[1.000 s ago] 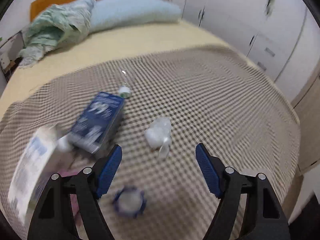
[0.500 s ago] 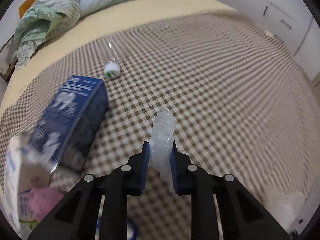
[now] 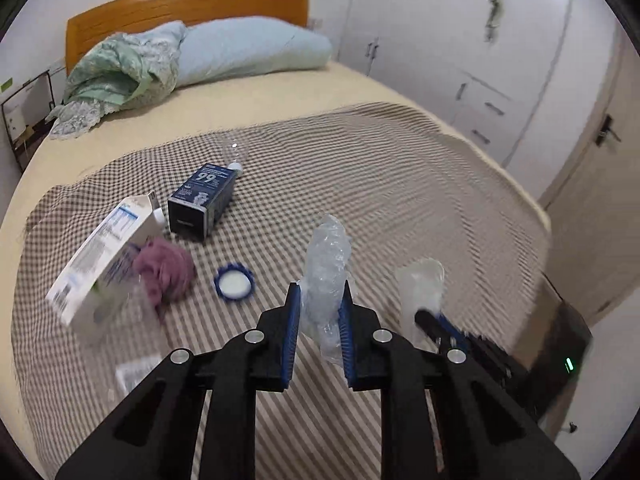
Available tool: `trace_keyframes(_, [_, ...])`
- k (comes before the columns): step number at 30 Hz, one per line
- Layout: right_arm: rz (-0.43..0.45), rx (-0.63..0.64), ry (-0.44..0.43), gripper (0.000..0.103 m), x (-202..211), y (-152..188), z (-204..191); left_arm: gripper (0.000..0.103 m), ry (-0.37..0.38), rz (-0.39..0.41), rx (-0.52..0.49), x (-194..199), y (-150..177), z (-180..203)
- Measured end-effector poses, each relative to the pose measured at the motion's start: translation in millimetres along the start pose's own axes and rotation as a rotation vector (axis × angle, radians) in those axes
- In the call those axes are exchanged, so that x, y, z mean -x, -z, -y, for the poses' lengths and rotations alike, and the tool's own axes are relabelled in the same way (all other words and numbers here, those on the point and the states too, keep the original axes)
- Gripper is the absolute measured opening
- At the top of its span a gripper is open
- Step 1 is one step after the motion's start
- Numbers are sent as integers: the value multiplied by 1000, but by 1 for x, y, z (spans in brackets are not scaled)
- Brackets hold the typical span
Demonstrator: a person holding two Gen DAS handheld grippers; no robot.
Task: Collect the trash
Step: 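Drop the plastic wrap and bag into the wastebasket with both grippers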
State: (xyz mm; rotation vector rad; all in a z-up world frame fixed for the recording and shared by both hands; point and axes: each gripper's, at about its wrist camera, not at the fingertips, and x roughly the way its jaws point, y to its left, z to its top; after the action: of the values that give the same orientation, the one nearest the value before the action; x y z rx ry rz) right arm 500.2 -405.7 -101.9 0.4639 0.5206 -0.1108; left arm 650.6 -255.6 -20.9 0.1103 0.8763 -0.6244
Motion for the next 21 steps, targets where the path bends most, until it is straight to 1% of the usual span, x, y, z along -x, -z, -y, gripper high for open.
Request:
trace_keyframes(1, [-2, 21, 14, 8, 18, 5, 8, 16, 32, 13, 1, 16, 11, 10])
trace_keyframes(3, [-27, 92, 76, 8, 50, 18, 30, 16, 73, 22, -9, 34, 30, 30])
trace_keyframes(4, [-56, 120, 110, 8, 67, 28, 47, 16, 99, 27, -9, 40, 40, 40])
trace_keyframes(5, [-89, 106, 121, 8, 85, 40, 70, 16, 145, 30, -9, 47, 54, 57])
trace_keyframes(7, [-140, 43, 155, 8, 121, 63, 115, 16, 197, 21, -13, 43, 70, 77])
trace_keyframes(9, [-186, -13, 219, 8, 155, 90, 158, 16, 266, -15, -22, 28, 97, 111])
trace_keyframes(10, [-217, -30, 252, 8, 169, 104, 180, 16, 289, -48, -24, 17, 109, 126])
trace_keyframes(11, [-256, -55, 281, 8, 178, 119, 202, 16, 314, -114, -31, -5, 131, 152])
trace_keyframes(13, [-345, -111, 300, 8, 185, 148, 240, 16, 321, -190, -65, -34, 157, 182])
trace_keyframes(15, [-415, -168, 309, 8, 182, 176, 272, 16, 326, -272, -101, -66, 190, 215])
trace_keyframes(17, [-483, -198, 306, 8, 164, 204, 300, 16, 327, -341, -112, -93, 212, 236])
trace_keyframes(19, [-553, -208, 319, 8, 134, 228, 323, 16, 326, -402, -127, -117, 229, 250])
trace_keyframes(21, [-586, -211, 324, 8, 108, 242, 339, 16, 310, -442, -149, -141, 241, 260])
